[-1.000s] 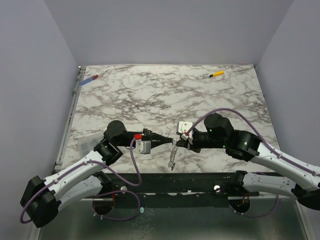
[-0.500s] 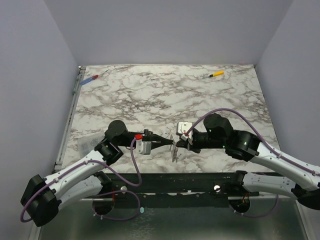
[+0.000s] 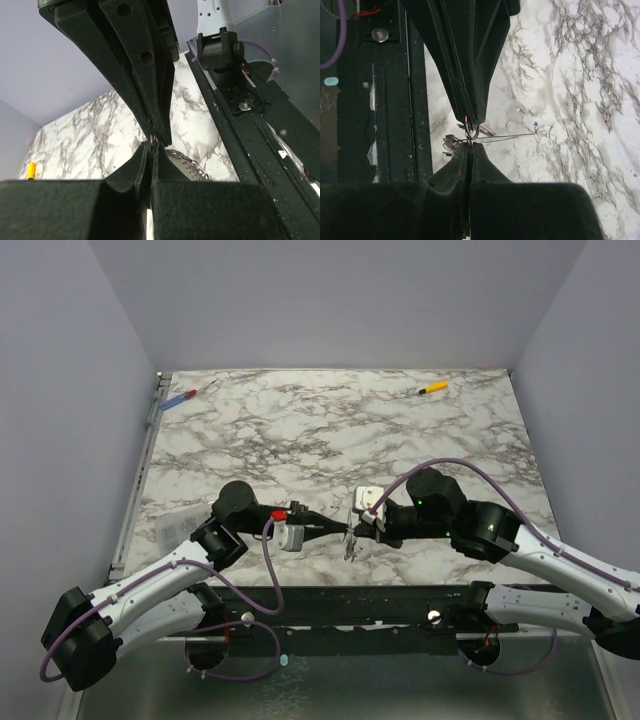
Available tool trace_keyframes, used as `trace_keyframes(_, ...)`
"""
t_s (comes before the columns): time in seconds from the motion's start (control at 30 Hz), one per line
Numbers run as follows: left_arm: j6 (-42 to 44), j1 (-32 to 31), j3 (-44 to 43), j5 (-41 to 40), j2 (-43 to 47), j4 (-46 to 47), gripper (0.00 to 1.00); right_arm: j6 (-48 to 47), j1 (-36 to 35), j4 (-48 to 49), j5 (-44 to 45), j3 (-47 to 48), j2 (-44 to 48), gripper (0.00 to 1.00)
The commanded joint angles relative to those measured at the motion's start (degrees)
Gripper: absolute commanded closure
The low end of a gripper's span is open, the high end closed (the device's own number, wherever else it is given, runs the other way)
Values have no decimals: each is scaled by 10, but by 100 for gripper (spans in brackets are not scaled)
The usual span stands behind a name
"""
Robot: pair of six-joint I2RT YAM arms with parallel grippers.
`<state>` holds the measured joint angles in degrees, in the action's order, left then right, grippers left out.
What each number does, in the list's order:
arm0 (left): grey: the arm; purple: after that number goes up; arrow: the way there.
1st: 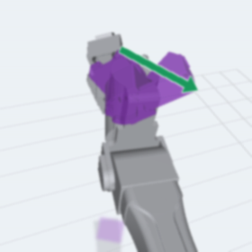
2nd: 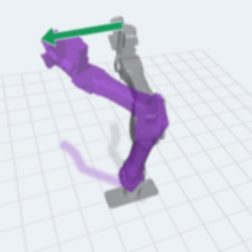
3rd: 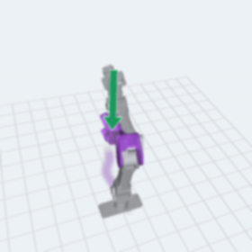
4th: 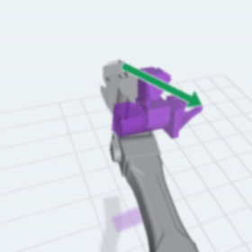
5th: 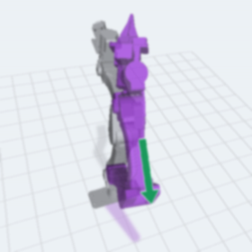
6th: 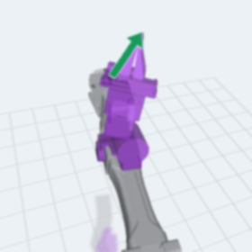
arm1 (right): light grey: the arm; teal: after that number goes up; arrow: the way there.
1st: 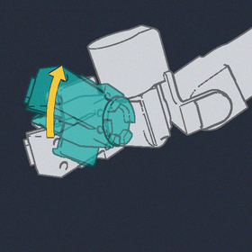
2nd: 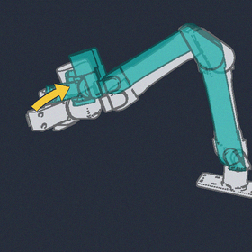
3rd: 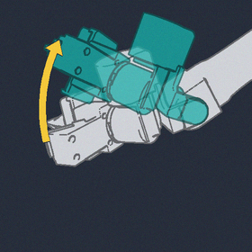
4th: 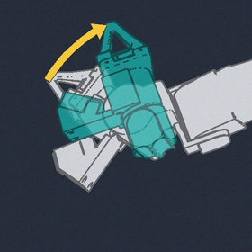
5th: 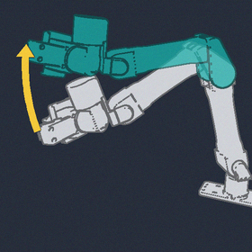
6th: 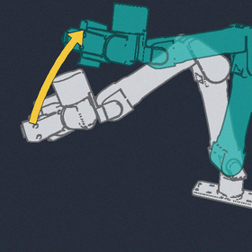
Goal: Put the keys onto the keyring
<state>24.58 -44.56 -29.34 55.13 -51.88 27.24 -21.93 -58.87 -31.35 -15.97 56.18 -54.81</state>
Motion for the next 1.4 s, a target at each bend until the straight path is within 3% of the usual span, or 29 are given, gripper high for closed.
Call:
trace_keyframes(0.0,1,-8,-12,33,-3,-11,100,-7,0,0,-2,30,9,99)
trace_keyframes(0.53,65,-19,-17,-17,8,-73,100,-5,0,-18,2,38,1,99)
trace_keyframes(0.87,73,-19,-18,-45,18,-77,100,-4,0,-56,-60,48,-19,99)
trace_keyframes(1.37,76,-19,-17,-46,20,-77,100,1,0,-9,-6,12,10,99)
